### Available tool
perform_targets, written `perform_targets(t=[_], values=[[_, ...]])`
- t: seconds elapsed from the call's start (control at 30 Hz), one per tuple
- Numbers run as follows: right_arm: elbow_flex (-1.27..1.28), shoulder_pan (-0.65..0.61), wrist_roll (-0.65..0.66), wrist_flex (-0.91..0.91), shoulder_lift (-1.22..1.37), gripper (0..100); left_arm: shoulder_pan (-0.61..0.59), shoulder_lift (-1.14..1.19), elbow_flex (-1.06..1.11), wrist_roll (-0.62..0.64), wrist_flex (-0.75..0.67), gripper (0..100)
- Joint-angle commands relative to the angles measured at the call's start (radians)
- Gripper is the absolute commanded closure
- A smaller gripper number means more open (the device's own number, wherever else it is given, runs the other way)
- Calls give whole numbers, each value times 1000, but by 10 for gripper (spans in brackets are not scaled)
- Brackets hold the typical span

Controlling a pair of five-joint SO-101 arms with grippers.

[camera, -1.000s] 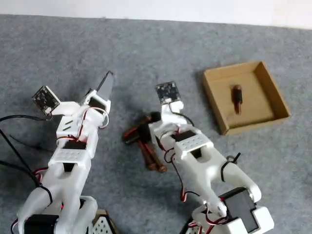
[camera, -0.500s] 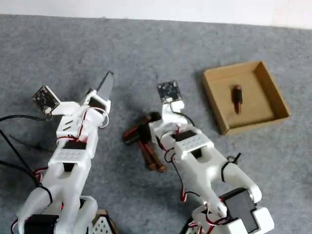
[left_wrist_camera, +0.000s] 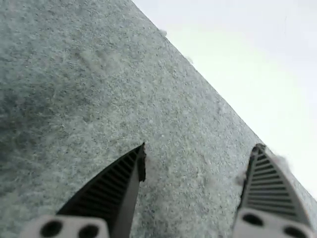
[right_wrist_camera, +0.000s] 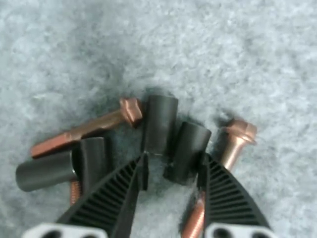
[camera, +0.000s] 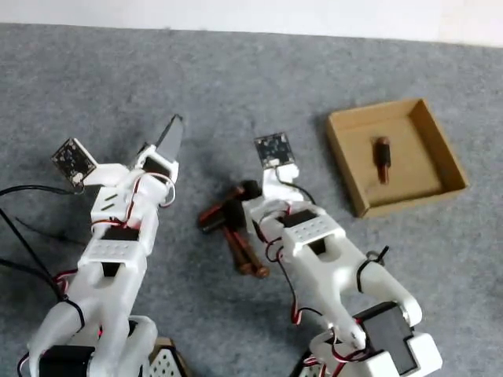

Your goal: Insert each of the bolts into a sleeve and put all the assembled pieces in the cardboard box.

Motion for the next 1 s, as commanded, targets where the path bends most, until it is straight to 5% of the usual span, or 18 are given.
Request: perform_targets(t=[0.0, 0.73, 0.97], values=[[-33, 10, -9, 12, -1, 847, 15, -5, -51, -11, 0, 691], [-177, 73, -11, 134, 163, 847, 15, -5, -50, -11, 0, 691], [-186, 76, -11, 50, 166, 847, 15, -5, -50, -11, 0, 691]])
